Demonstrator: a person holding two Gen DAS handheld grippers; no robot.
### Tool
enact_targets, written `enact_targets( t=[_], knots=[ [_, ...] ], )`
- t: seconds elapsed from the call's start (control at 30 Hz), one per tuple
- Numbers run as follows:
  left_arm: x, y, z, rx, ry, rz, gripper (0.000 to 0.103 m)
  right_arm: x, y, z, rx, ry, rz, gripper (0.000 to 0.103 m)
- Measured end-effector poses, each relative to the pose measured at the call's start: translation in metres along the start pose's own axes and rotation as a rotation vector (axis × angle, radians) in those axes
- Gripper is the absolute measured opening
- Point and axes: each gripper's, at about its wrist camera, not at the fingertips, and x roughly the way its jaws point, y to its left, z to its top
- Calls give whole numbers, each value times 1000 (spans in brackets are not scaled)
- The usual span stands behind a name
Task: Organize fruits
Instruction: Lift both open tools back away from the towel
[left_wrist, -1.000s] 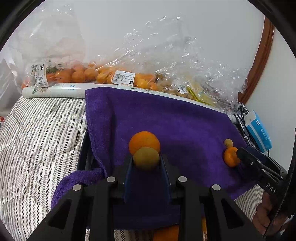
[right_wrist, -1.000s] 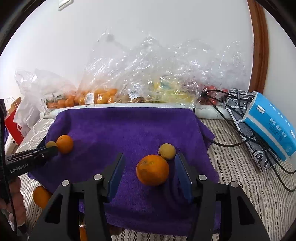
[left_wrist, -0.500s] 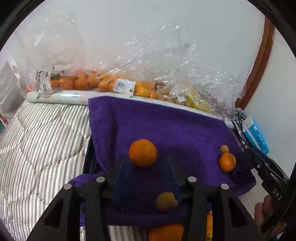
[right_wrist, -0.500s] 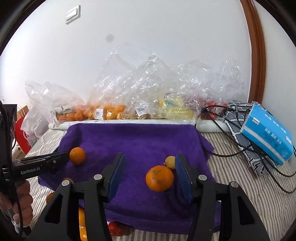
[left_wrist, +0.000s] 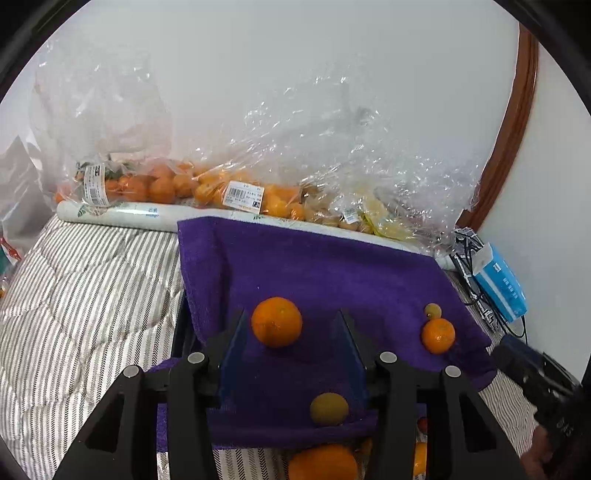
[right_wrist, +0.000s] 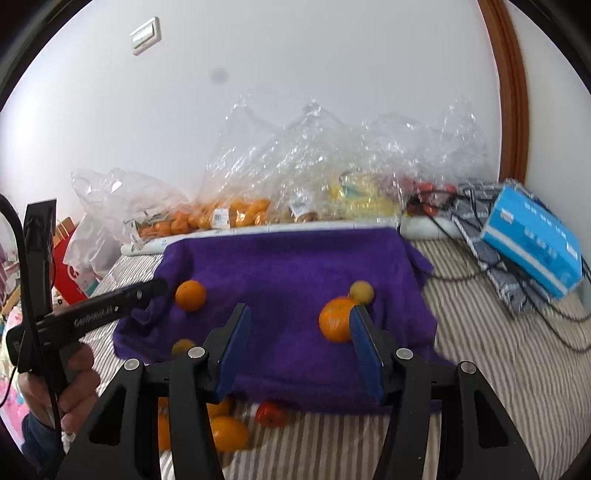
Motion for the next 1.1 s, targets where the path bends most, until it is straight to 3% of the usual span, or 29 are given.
enact_targets(
  t=[0.23, 0.47, 0.8, 1.1],
  knots=[
    [-17, -12, 0, 47, -4, -47, 48, -38, 13, 10, -13, -57, -52, 55],
    [-44, -13, -14, 50, 15, -110, 49, -63, 15, -5, 8, -52, -33, 55],
    [-81, -2, -24, 27, 5, -98, 50, -84, 25, -27, 25, -63, -26, 55],
    [-106, -2, -40, 42, -20, -34, 50, -99, 21, -42, 66, -90, -50, 55]
  ],
)
